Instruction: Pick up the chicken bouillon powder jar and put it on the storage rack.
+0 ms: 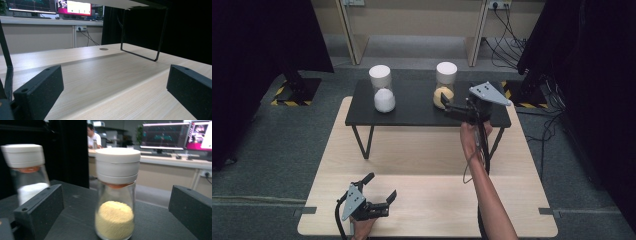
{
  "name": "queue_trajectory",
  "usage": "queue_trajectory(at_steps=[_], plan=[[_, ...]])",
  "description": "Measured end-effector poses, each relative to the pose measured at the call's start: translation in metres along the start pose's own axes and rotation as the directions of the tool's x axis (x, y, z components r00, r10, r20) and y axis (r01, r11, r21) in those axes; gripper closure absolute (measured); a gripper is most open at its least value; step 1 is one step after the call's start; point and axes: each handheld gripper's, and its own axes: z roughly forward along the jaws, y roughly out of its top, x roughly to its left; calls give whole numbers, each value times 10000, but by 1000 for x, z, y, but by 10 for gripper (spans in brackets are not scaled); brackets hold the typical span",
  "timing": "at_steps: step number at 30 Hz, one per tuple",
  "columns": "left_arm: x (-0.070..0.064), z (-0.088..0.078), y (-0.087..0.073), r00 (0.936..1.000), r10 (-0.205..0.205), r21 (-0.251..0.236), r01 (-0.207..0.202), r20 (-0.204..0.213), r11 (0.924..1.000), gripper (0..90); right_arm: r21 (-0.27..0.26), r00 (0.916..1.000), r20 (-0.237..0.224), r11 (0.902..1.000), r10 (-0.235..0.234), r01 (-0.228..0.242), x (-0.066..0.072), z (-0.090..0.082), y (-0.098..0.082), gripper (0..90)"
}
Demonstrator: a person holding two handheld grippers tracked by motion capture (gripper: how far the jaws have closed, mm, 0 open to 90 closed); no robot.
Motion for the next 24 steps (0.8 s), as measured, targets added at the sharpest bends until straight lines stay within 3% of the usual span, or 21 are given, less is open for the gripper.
queue_trajectory(at_steps=[5,13,20,24], plan=[[0,0,0,10000,6,-4,-6,24,10000,0,-129,9985,-516,9997,177,-184,-7,-19,-14,1],[0,1,1,9999,97,56,-98,43,9999,0,-416,9947,-922,9979,452,-492,-16,-52,-44,1],[1,0,1,9999,74,43,-74,87,10000,0,-466,9937,-1112,9988,114,-167,-15,-75,-66,1],[1,0,1,9999,50,46,-51,89,10000,0,-561,9915,-1294,9982,155,-229,-14,-82,-78,1]])
